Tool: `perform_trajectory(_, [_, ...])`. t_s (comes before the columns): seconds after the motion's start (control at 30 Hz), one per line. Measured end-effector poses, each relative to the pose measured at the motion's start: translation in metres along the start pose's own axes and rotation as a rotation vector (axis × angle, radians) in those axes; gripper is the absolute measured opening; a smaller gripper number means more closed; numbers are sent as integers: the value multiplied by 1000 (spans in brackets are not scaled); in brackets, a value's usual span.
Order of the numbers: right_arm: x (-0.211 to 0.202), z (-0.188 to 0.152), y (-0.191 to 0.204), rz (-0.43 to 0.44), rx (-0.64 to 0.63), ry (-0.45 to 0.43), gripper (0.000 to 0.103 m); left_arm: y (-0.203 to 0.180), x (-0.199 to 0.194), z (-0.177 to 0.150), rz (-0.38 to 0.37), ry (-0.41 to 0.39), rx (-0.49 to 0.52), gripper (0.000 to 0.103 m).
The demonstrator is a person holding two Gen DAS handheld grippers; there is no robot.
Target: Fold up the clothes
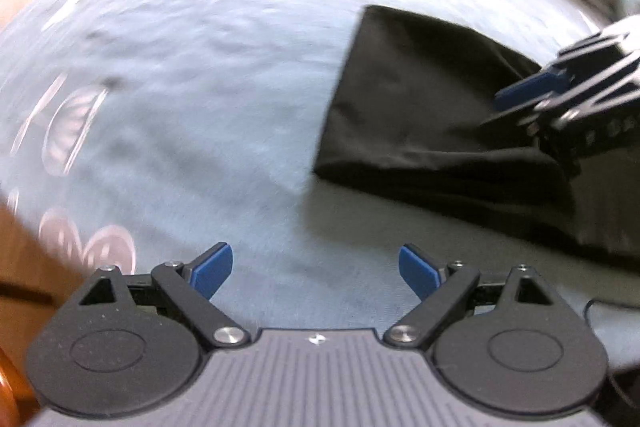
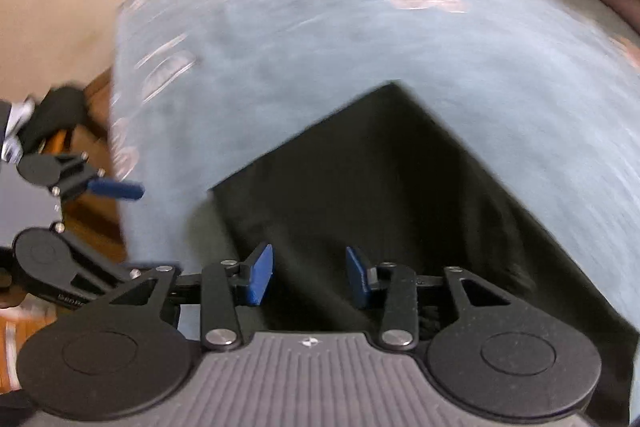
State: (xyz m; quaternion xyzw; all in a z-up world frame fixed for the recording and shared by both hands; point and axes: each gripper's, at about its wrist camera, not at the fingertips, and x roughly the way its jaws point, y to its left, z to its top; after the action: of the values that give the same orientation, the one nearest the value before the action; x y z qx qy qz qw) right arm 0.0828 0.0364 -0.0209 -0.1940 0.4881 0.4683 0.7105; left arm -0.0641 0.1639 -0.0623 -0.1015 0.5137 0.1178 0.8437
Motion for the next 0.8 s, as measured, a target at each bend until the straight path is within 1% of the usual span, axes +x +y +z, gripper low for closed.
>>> perform_trajectory(0.07, [16,9,14,13,-60,19,45,3,-1,-11,-4,-29,-59,90])
perform_trajectory(0.13, [27,18,26,13,-125,21,43,4,-1,-18,-7,-50,-96,90])
perform_trajectory(0.2, [39,27,39,-1,-193,25,39,6,-1,-23,-4,-70,-126,90])
perform_trajectory(0.23, [48,32,44,-9,-216,33,34,8,-1,-26,-1,-80,-138,90])
perform_trajectory(0.27, [57,36,48,-16,-240,40,33,10,-2,-28,-5,-88,-151,90])
perform_trajectory(0.4, [86,47,63,-38,-311,79,31,16,-1,-32,-19,-116,-196,90])
perform_trajectory(0.53, [108,50,68,-19,-316,118,31,19,0,-31,-17,-117,-204,90])
perform_trajectory(0.6, [112,51,68,-5,-300,114,32,20,0,-28,-22,-107,-185,90])
perform_trajectory(0.7, [99,55,60,37,-257,72,32,13,0,-16,-42,-105,-132,90])
perform_trajectory(0.73, [90,54,53,31,-234,54,32,11,0,-12,-48,-104,-115,90])
perform_trajectory(0.8, [66,50,32,-12,-164,21,32,7,1,-4,-61,-102,-80,90])
